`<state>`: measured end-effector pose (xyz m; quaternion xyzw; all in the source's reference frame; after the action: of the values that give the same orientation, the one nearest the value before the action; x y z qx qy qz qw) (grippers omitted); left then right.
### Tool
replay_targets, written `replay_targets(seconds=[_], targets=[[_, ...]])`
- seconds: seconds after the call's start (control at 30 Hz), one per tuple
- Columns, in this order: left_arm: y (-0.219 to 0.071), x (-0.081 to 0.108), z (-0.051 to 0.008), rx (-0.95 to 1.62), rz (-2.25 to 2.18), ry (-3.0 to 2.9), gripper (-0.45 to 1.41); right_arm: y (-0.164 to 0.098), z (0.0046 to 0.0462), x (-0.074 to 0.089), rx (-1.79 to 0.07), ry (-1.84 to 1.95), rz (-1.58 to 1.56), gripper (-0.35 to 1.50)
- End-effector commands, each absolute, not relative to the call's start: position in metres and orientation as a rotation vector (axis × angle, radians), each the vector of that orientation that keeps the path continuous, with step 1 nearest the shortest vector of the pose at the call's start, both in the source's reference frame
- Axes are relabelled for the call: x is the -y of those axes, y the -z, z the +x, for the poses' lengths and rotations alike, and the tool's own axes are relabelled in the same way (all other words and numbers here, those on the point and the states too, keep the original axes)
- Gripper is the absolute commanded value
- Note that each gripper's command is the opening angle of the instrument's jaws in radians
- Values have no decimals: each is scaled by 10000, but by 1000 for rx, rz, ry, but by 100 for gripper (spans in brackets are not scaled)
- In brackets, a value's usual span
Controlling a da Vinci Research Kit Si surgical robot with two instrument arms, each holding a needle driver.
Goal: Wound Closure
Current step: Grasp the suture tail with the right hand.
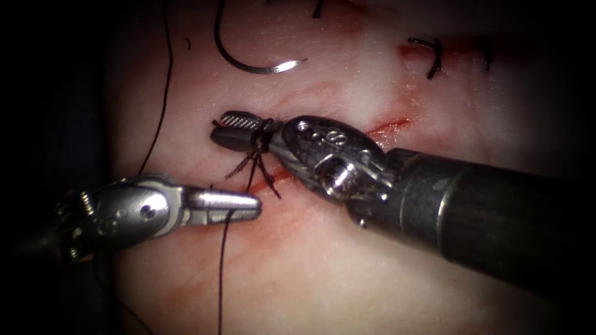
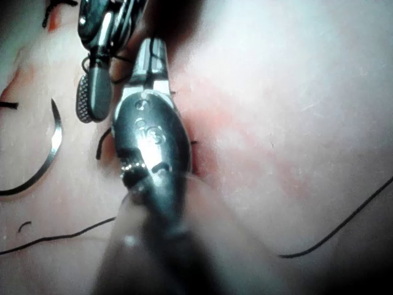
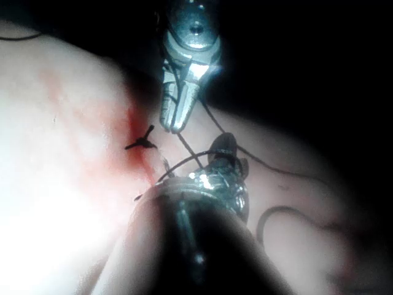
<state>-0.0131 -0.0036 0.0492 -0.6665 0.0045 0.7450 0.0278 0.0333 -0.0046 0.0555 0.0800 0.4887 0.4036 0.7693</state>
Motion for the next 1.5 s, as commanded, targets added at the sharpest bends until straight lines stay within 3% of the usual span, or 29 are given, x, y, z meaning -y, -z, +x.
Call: replay_targets(seconds=[0.03, 0.1, 0.4, 0.53, 0.73, 1.23, 1.33, 1.5], targets=[[-496, 32, -136, -17, -2060, -2301, -35, -556, 345, 40, -1030, -872, 166, 96], [-496, 32, -136, -17, -2060, -2301, -35, -556, 348, 39, -990, -887, 154, 118], [-497, 33, -137, -13, -2058, -2298, -35, -560, 365, 33, -825, -893, 188, 125], [-497, 34, -137, -13, -2058, -2298, -35, -564, 376, 32, -796, -868, 240, 98], [-498, 35, -137, -8, -2055, -2296, -35, -568, 387, 29, -788, -852, 238, 73], [-498, 36, -137, -6, -2050, -2293, -35, -589, 379, 33, -668, -818, 247, 69], [-498, 37, -137, -6, -2050, -2293, -35, -589, 379, 34, -668, -818, 247, 57], [-498, 38, -139, -2, -2055, -2293, -35, -589, 382, 31, -678, -818, 241, 16]])
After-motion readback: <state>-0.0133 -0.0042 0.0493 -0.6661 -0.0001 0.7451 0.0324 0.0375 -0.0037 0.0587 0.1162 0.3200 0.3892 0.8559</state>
